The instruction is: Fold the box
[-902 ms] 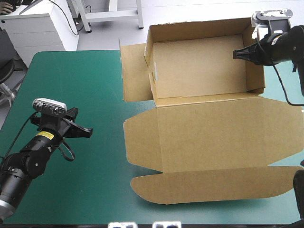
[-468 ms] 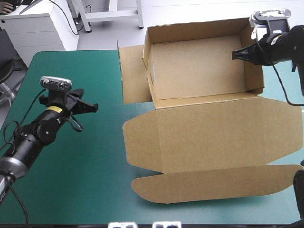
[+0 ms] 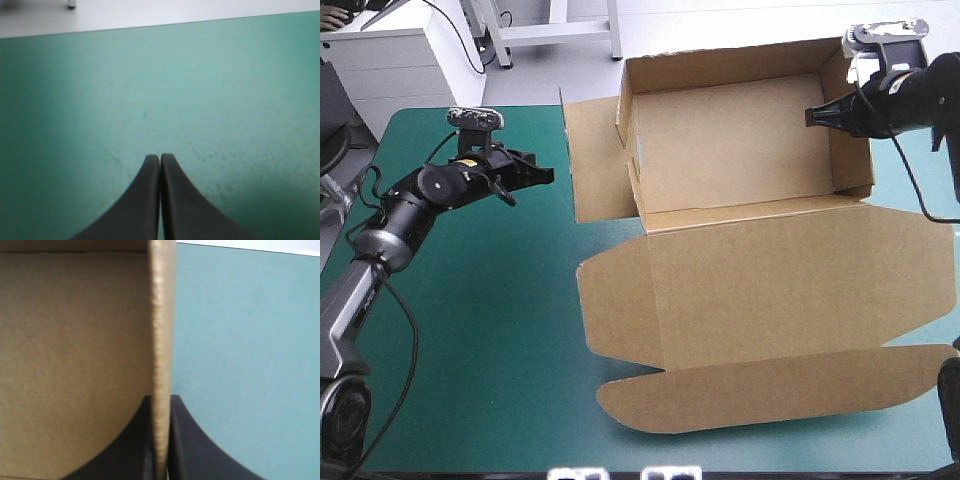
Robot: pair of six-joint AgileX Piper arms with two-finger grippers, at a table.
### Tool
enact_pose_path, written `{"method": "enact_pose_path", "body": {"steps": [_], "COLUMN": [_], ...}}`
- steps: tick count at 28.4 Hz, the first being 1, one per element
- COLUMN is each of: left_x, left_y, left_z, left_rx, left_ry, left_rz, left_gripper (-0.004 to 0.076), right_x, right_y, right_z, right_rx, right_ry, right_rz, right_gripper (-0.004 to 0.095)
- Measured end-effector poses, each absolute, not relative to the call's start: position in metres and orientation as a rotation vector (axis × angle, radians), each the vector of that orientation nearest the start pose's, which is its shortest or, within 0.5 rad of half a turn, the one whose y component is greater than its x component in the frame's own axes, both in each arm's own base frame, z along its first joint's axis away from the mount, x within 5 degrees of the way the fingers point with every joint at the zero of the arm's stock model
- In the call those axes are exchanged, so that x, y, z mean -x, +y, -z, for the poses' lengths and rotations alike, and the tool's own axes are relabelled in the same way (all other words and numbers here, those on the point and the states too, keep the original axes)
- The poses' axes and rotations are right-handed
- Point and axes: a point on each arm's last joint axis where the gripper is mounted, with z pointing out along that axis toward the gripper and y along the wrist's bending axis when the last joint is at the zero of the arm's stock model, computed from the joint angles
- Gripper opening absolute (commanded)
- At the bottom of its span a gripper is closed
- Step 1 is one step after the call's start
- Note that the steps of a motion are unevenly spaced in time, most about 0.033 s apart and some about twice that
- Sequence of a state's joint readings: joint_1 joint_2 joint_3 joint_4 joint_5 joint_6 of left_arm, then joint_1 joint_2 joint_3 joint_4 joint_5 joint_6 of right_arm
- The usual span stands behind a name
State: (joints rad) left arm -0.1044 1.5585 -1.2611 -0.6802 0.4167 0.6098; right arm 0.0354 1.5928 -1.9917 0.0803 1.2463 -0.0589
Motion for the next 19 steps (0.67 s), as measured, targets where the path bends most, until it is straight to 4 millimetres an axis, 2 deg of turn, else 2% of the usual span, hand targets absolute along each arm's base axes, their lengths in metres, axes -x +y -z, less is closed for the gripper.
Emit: {"method": "enact_pose_path", "body": {"steps": [7,11,17,19], "left_x": [-0.390,-0.405,-0.411,-0.405], "left_y": [-0.045,-0.049,-0.068,-0.076], "left_z": [-0.298,-0.283,-0.258,-0.263], "left_rx": [-0.107,-0.034,-0.154,-0.248], "left_ry": [2.090,2.011,1.973,1.935], "left_rz": [0.740,0.961,1.214,1.325], "left_gripper": [-0.0005,-0.0005,-0.0009,-0.0008], "right_x": [-0.322,-0.321,-0.321,-0.322], "right_y": [0.018,0.019,0.022,0.023], "right_z": [-0.479,-0.479,-0.479,-0.478], "right_rx": [0.131,0.133,0.150,0.153], "right_ry": [2.325,2.324,2.321,2.323], "right_rz": [-0.085,-0.100,-0.137,-0.140], "right_gripper": [-0.0018,-0.0018,-0.0018,-0.0018]}}
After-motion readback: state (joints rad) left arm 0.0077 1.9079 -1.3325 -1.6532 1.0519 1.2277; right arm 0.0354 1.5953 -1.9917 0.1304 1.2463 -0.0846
